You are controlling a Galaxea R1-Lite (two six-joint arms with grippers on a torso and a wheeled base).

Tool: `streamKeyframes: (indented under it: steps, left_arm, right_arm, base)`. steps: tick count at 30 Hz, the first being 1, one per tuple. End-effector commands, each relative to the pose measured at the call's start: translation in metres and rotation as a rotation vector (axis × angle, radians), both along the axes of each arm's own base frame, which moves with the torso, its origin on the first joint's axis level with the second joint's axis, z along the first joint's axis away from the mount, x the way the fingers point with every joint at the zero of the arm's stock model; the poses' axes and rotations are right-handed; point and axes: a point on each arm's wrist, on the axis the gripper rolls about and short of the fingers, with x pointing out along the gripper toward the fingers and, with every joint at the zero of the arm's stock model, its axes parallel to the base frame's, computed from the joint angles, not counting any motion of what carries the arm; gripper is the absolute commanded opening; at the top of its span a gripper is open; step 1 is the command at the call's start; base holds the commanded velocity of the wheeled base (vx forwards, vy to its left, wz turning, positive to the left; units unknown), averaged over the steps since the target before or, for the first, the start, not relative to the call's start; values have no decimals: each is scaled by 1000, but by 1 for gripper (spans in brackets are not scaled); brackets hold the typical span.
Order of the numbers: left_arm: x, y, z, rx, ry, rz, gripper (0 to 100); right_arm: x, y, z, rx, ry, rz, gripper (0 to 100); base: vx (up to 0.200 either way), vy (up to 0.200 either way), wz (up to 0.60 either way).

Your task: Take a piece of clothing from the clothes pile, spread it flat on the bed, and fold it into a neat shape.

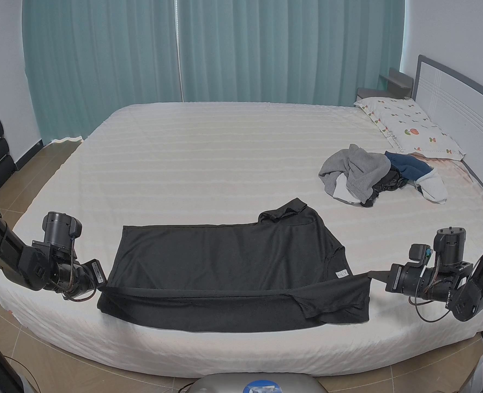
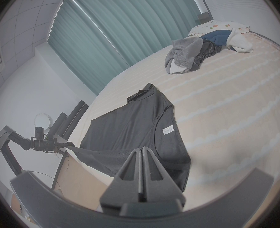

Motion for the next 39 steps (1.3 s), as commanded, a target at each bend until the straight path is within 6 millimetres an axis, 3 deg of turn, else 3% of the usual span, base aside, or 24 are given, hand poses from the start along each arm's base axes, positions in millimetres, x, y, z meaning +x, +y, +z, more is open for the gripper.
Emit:
streamKeyframes:
  steps: [1,5,14,26,32,33,35,36,39]
  left_arm:
    - [13,-2,-25,-11,35,13,0]
    - [24,-2,-37,-24,29,35,0]
    - [45,-4,-43,-80,-7,104,0]
    - [58,-7,-59,-93,13,119,0]
    - [67,-7,-63,-109,7,142,0]
    - [68,-7,-64,-109,7,142,100]
    - [70,-7,-66,-109,9,143,100]
    - [69,-7,-67,-109,12,143,100]
    - [69,-7,-67,-112,13,146,100]
  right_arm:
    - [19,3,-17,-10,25,-8,0]
    - [33,6,-23,-8,18,-8,0]
    - [54,9,-39,-7,24,-12,0]
    - [73,17,-66,-5,0,-6,0]
    - [76,18,-69,-1,-5,-10,0]
    - [77,18,-69,2,-12,-14,0]
    - [78,18,-69,12,-20,-19,0]
    - [79,19,-71,18,-18,-21,100]
    - [82,19,-72,51,-35,-36,100]
  base:
    - [0,0,0]
    - [0,0,0]
    - [0,0,0]
    - [0,0,0]
    - [0,0,0]
    - [0,0,0]
    - [0,0,0]
    - [0,0,0]
    - [0,0,0]
